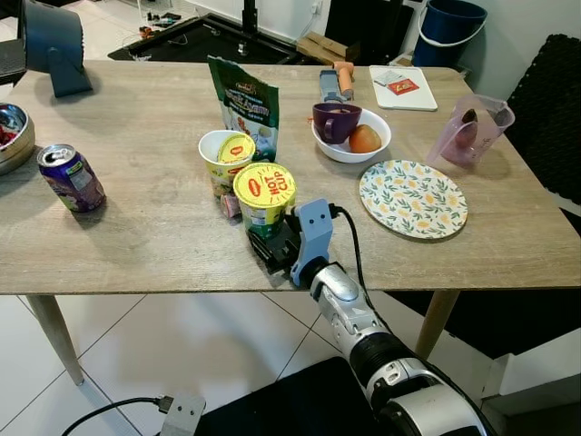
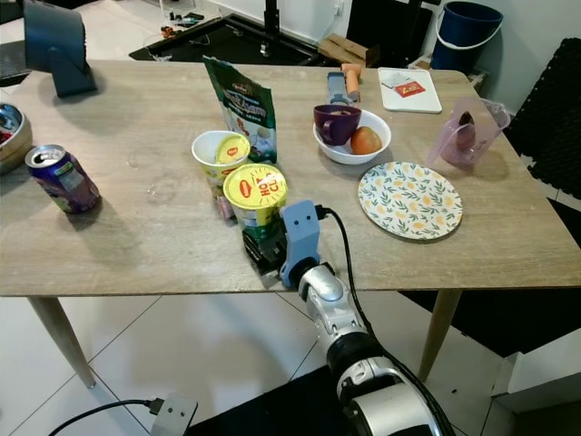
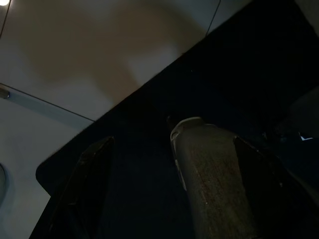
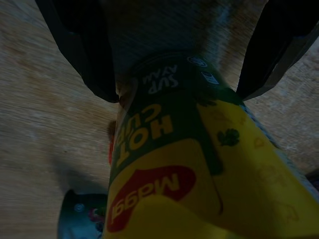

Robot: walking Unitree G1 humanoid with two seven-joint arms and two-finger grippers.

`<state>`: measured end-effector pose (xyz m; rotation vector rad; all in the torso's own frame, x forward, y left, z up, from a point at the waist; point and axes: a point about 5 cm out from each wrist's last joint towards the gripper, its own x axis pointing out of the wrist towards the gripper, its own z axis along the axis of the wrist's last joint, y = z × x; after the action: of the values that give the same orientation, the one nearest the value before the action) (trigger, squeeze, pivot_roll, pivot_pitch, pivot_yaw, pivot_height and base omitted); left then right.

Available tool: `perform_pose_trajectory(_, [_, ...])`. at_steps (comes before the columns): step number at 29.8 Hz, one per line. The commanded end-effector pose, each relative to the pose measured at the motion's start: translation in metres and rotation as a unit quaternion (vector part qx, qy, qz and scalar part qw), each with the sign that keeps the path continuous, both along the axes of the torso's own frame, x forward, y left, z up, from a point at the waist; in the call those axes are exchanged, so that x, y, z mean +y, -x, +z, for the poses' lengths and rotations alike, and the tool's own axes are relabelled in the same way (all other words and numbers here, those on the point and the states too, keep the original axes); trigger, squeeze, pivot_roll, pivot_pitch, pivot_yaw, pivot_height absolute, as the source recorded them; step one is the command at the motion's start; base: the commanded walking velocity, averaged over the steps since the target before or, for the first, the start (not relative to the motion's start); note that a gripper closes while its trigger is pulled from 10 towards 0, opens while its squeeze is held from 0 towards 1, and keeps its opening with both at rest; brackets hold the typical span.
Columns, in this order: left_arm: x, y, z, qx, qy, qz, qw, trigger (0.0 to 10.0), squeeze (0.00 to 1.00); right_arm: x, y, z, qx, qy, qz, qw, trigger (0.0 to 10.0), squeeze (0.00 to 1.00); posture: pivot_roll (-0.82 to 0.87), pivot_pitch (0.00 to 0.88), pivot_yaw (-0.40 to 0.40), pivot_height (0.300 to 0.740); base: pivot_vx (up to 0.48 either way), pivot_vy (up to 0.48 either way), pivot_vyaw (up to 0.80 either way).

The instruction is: Restocking fridge

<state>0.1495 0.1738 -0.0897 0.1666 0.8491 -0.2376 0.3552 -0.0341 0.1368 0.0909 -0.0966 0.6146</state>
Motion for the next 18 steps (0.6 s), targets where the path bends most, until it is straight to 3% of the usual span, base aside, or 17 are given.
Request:
perform_pose_trajectory(1, [-0.004, 0.0979, -0.0309, 0.183, 0.0, -0.01, 0.983, 10.0, 0.0, 0.0624, 0.0154, 0.0216, -0.006, -0.059, 0.071, 0.996, 10.0, 0.0, 0.19, 0.296, -0.076, 0.74, 0.0, 0.0, 0.0])
perform_pose_trajectory(18, [-0.0038, 0.1005, -0.031, 0.184, 0.0, -0.011, 0.983, 10.0, 0.0, 0.0702, 0.0165, 0.0292, -0.02, -0.064, 0.073, 0.995, 10.0, 0.0, 0.19, 0.3, -0.074, 0.74, 0.0, 0.0, 0.0])
